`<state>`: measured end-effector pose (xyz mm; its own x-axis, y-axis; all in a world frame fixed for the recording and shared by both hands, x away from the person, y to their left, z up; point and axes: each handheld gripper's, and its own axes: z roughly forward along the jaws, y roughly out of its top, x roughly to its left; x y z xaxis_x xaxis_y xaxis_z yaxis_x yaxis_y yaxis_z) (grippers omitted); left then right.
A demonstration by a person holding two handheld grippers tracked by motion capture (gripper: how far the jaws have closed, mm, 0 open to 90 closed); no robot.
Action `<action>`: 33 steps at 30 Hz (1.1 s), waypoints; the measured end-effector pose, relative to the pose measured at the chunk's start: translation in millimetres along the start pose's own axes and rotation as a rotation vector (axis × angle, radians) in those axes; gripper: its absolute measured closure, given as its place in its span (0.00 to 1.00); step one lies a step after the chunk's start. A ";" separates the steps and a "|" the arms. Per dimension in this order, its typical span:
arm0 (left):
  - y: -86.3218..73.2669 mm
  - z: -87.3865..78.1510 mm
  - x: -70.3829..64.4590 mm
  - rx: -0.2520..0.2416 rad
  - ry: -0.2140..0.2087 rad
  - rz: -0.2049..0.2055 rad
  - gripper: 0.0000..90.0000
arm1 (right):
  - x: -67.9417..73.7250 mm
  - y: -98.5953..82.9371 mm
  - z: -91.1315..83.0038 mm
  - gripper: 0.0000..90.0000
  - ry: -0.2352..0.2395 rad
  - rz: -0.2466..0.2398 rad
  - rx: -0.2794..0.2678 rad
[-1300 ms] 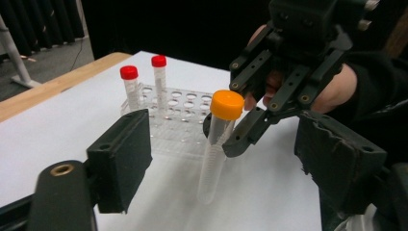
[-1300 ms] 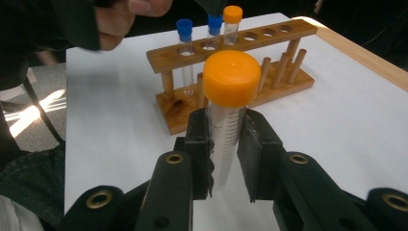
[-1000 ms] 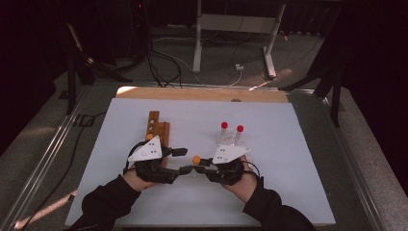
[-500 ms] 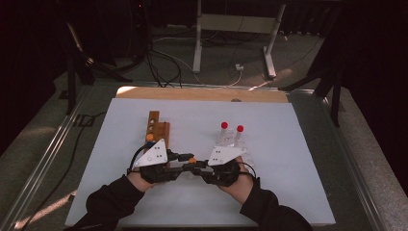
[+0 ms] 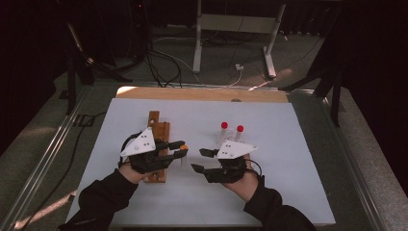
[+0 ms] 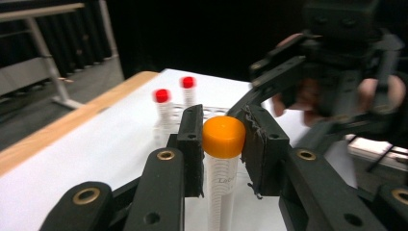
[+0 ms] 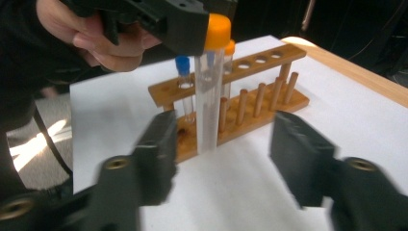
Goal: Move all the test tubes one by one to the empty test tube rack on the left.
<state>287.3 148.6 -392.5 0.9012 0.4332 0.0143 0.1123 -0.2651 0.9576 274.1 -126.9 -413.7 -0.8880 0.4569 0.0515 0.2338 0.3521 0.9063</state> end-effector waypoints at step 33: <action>11.9 -32.9 81.9 -0.034 0.266 -0.072 0.80 | -0.5 -1.4 -22.7 0.00 -0.017 0.026 -0.060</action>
<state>348.7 209.3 -370.5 0.7495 0.6618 0.0163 0.1538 -0.1980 0.9681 265.2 -146.1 -405.5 -0.8749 0.4794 0.0690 0.2325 0.2907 0.9281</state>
